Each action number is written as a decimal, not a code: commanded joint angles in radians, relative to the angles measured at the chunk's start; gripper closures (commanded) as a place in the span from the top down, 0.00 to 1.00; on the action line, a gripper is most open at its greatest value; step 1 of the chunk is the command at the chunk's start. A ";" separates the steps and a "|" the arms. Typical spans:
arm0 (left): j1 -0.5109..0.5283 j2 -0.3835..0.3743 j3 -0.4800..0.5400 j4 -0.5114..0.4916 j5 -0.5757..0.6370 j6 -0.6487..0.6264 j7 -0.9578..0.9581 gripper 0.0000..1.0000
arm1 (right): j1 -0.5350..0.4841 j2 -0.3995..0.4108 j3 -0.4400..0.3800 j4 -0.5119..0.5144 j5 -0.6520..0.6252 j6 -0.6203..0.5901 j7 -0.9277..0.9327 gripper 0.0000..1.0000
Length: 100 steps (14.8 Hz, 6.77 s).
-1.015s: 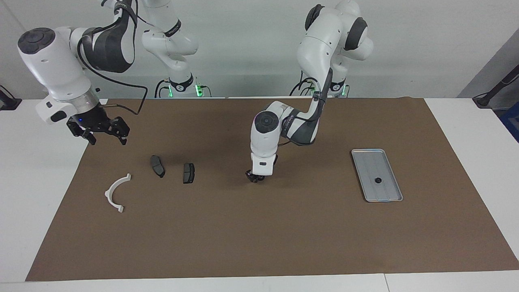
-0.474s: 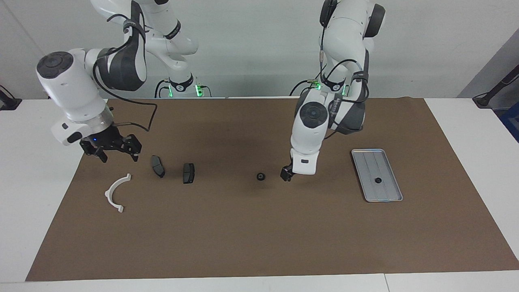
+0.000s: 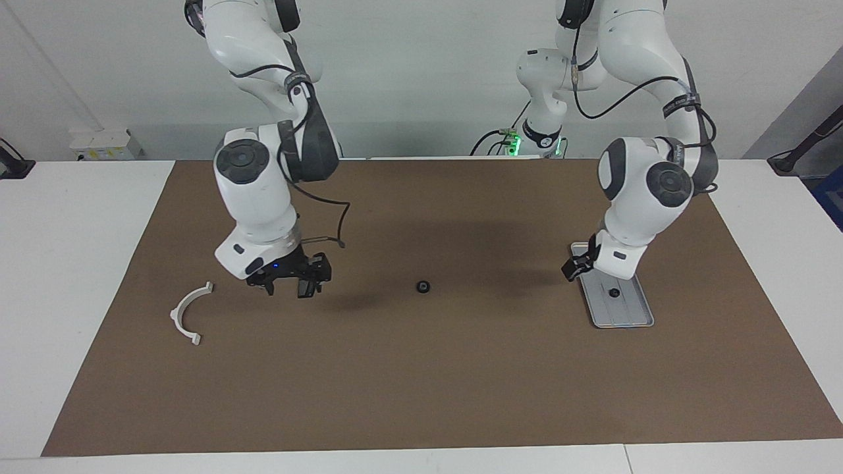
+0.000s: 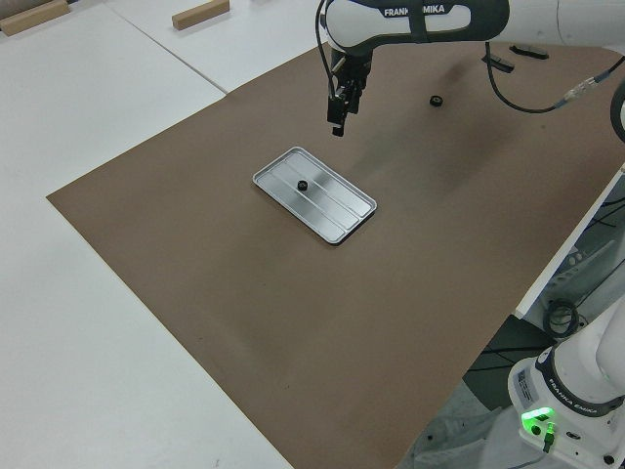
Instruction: Place bearing gear from tray to pile
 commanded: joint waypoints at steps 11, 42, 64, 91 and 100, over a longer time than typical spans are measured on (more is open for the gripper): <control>0.143 -0.018 -0.008 -0.188 0.010 0.270 0.277 0.65 | 0.197 0.003 0.003 -0.067 -0.007 0.093 0.325 1.00; 0.134 0.034 -0.010 -0.254 0.008 0.431 0.248 0.25 | 0.312 0.190 0.008 -0.125 0.039 0.323 0.358 1.00; -0.309 0.048 -0.017 0.014 -0.010 0.188 -0.565 0.13 | 0.129 0.075 0.003 -0.064 0.016 0.223 0.177 0.00; -0.613 0.286 -0.013 0.168 -0.065 0.273 -0.834 0.15 | -0.263 -0.025 0.008 -0.314 0.034 0.329 -0.487 0.00; -0.621 0.285 -0.010 0.145 -0.064 0.284 -0.835 0.24 | -0.338 -0.003 0.008 -0.346 0.033 0.389 -0.582 0.00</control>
